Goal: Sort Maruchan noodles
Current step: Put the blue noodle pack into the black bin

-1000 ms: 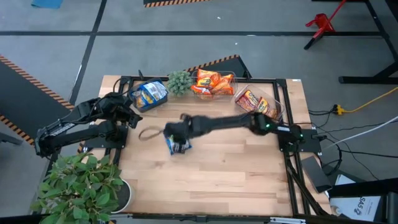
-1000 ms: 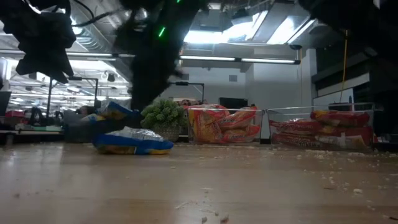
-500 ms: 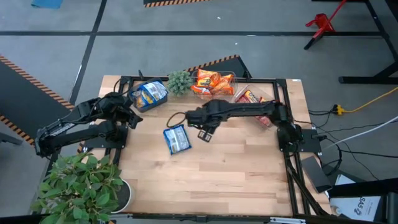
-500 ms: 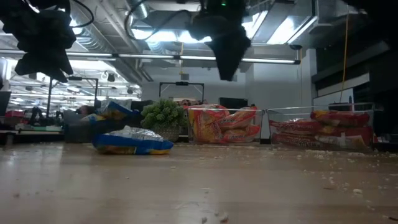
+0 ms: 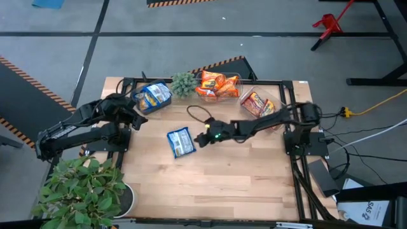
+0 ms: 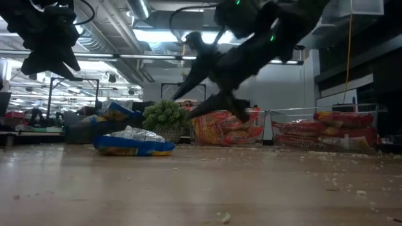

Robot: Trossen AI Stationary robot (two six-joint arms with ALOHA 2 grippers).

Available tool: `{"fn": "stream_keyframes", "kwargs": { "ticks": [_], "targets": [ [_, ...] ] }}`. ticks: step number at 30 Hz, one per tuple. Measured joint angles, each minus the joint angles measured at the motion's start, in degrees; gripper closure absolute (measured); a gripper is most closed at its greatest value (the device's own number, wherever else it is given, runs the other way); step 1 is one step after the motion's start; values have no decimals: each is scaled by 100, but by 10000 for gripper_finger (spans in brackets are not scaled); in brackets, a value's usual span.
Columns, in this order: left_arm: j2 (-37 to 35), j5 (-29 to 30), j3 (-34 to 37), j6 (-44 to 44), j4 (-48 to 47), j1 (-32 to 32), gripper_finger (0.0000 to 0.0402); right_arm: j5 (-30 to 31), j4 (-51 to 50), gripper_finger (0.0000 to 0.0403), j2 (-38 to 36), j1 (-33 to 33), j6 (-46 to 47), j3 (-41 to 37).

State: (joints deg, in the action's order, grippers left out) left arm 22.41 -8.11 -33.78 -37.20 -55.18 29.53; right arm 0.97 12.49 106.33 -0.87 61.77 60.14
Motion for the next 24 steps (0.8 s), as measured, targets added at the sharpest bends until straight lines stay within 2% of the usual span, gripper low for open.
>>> {"fn": "stream_keyframes", "kwargs": {
  "ticks": [2,5,11,16,24],
  "targets": [
    [1,8,0,-3,57,-13,269,15,457,215,338,-42,77,37],
    [8,19,65,-18,247,-75,269,45,533,202,646,-56,-103,366],
    [8,-14,567,-472,830,-315,269,-62,-180,152,997,-61,-806,977],
    [7,-160,1103,-919,1470,-639,269,281,-922,110,1039,-54,-985,1207],
    [7,-86,1806,-1697,2579,-1265,269,425,-833,100,1153,-54,-1110,1217]
  ]
}}
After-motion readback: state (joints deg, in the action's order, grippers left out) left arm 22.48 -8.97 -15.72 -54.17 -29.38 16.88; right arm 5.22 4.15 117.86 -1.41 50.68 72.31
